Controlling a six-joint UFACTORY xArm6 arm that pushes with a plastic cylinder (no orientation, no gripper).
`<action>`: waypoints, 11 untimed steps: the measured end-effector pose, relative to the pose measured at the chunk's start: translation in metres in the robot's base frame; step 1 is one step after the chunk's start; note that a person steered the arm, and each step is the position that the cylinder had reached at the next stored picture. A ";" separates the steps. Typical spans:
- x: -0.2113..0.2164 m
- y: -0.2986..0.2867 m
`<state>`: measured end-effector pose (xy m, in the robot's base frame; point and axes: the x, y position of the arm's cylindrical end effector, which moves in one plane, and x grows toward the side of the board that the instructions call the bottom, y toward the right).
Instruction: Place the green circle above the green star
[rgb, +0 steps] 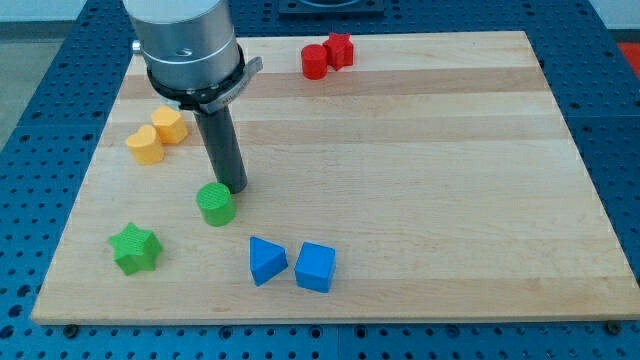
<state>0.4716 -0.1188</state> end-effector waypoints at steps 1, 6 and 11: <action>0.007 0.000; 0.024 0.020; 0.044 -0.042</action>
